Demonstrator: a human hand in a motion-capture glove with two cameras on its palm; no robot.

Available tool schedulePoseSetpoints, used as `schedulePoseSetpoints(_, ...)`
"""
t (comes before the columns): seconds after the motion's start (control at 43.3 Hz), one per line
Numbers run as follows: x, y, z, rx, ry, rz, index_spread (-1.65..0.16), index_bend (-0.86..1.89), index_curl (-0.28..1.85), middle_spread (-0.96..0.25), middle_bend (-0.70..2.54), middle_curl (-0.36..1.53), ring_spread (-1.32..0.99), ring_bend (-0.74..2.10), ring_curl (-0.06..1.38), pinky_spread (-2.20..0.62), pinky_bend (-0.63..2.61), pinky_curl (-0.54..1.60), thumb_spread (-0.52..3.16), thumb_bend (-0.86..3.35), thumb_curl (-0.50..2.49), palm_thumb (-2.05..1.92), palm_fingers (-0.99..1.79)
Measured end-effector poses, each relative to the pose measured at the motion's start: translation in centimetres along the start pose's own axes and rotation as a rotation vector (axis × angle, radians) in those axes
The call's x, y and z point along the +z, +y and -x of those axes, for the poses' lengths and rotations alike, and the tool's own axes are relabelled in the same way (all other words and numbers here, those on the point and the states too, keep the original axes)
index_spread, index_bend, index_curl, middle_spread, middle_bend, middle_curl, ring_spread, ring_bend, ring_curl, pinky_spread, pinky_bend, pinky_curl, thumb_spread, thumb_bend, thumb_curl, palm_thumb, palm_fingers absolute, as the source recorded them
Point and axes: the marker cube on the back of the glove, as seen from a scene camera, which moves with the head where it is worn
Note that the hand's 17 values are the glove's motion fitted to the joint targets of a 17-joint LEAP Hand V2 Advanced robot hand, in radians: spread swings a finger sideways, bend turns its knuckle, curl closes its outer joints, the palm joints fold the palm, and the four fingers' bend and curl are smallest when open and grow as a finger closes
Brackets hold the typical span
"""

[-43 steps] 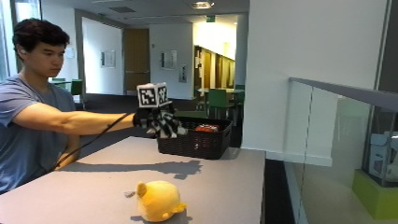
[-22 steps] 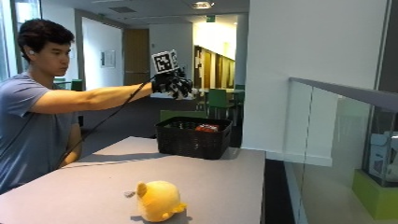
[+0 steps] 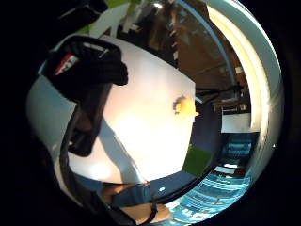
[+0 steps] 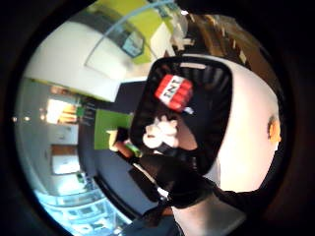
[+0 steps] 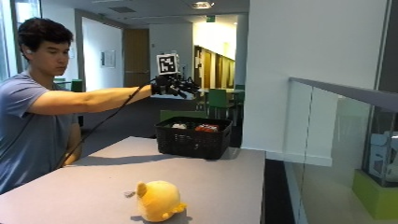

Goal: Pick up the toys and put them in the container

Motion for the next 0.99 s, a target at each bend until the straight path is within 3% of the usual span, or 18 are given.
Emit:
schedulePoseSetpoints(0.046, -0.9, 0.0, -4.8, 0.077, 0.033, -0.030, -0.38, 0.11, 0.30, -0.11, 0.18, 0.42, -0.21, 0.72, 0.42, -0.20, 1.35, 0.44, 0.90, -0.12, 0.41, -0.12, -0.07)
schedulePoseSetpoints(0.439, 0.5, 2.4, -30.8, 0.325, 0.085, -0.022, -0.35, 0.10, 0.23, -0.03, 0.21, 0.42, -0.03, 0.59, 0.34, -0.02, 1.34, 0.39, 0.93, -0.08, 0.31, -0.08, -0.11)
schedulePoseSetpoints(0.716, 5.9, 3.8, -39.0, 0.413, 0.085, 0.029, -0.35, 0.09, 0.20, -0.03, 0.20, 0.41, 0.00, 0.55, 0.32, 0.02, 1.31, 0.36, 0.94, -0.06, 0.28, -0.06, -0.11)
schedulePoseSetpoints(0.993, 12.0, 4.2, -42.4, 0.443, 0.082, 0.092, -0.34, 0.09, 0.18, -0.03, 0.19, 0.40, 0.00, 0.52, 0.31, 0.03, 1.32, 0.35, 0.95, -0.06, 0.27, -0.06, -0.13)
